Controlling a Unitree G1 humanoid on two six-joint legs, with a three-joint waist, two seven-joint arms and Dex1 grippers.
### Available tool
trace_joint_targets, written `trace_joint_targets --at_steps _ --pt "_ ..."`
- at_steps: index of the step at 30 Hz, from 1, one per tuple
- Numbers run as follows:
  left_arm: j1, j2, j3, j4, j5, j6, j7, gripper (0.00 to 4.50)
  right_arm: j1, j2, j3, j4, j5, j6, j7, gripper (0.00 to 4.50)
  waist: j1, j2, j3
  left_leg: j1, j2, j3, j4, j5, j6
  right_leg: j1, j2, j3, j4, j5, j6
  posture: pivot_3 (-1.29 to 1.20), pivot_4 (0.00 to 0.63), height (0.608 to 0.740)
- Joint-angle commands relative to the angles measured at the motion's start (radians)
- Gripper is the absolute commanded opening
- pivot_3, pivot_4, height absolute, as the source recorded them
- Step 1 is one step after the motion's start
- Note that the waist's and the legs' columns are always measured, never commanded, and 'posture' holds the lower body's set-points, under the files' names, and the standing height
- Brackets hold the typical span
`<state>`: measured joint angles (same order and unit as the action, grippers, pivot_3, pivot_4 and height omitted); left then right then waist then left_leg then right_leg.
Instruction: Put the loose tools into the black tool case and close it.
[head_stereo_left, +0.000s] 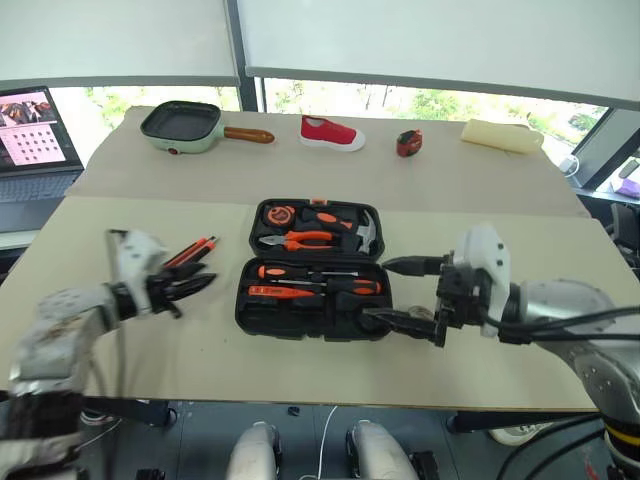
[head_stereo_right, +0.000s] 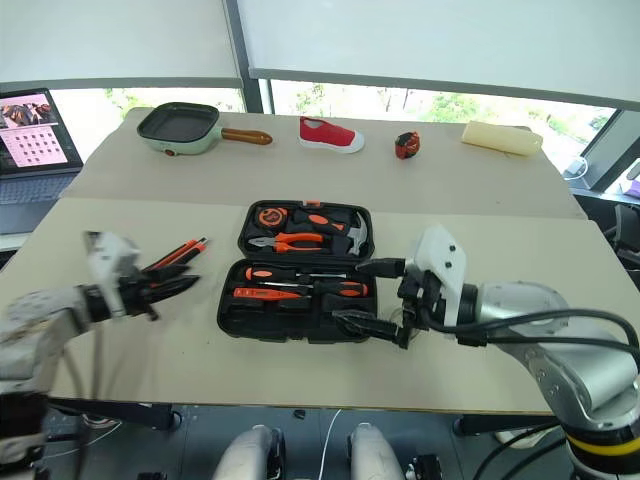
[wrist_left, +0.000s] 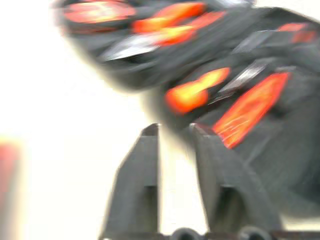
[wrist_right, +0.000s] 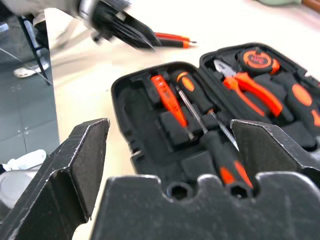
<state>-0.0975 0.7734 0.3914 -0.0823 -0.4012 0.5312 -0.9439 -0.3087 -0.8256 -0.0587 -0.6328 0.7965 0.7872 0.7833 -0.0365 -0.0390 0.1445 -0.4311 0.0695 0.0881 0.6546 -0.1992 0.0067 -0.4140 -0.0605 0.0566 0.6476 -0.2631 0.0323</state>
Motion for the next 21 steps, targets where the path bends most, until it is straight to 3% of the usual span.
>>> trace_joint_targets --at_steps 1,4,5,11,16,21 --pt "0.104 0.026 0.150 -0.084 -0.036 0.017 0.033 3.14 -0.044 0.005 0.018 0.027 -0.008 -0.040 0.056 4.50 0.010 -0.002 0.001 0.000 0.000 0.000 0.000 0.000 0.000 0.000 0.000 0.000 0.000 0.000 0.000 0.00 0.150 0.740" --pt "0.207 0.052 0.249 -0.086 -0.031 0.009 0.028 4.29 -0.074 0.011 0.059 0.063 -0.036 -0.062 0.100 4.50 0.019 -0.006 0.003 -0.002 0.001 0.003 0.000 0.000 0.000 -0.004 -0.001 0.000 0.000 0.000 0.000 0.00 0.150 0.740" --pt "0.226 0.065 0.259 -0.078 -0.023 -0.001 0.023 4.44 -0.082 0.014 0.073 0.072 -0.045 -0.069 0.113 4.50 0.024 -0.006 0.003 -0.002 0.001 0.003 0.000 0.000 0.000 -0.004 -0.001 0.000 0.000 0.000 0.000 0.00 0.150 0.740" --pt "0.150 0.173 0.151 0.027 0.032 -0.037 -0.004 4.44 -0.111 0.033 0.102 0.094 -0.070 -0.078 0.141 4.50 0.038 -0.006 0.003 -0.002 0.001 0.004 0.000 0.000 -0.001 -0.009 -0.003 -0.002 -0.001 -0.002 -0.005 0.00 0.150 0.740" --pt "-0.118 0.261 -0.101 0.226 0.126 -0.062 -0.078 4.44 -0.091 0.038 0.093 0.062 -0.061 -0.062 0.123 4.50 0.047 -0.007 0.003 -0.004 0.000 0.009 -0.001 0.000 -0.001 -0.009 -0.003 -0.003 -0.001 -0.001 -0.004 0.00 0.150 0.740" --pt "-0.461 0.246 -0.371 0.519 0.277 -0.121 -0.185 4.44 -0.035 0.043 0.064 -0.004 -0.043 -0.045 0.072 4.50 0.049 -0.007 0.003 -0.010 0.000 0.010 -0.001 0.000 -0.001 -0.010 0.000 -0.005 0.000 0.001 -0.002 0.00 0.150 0.740"
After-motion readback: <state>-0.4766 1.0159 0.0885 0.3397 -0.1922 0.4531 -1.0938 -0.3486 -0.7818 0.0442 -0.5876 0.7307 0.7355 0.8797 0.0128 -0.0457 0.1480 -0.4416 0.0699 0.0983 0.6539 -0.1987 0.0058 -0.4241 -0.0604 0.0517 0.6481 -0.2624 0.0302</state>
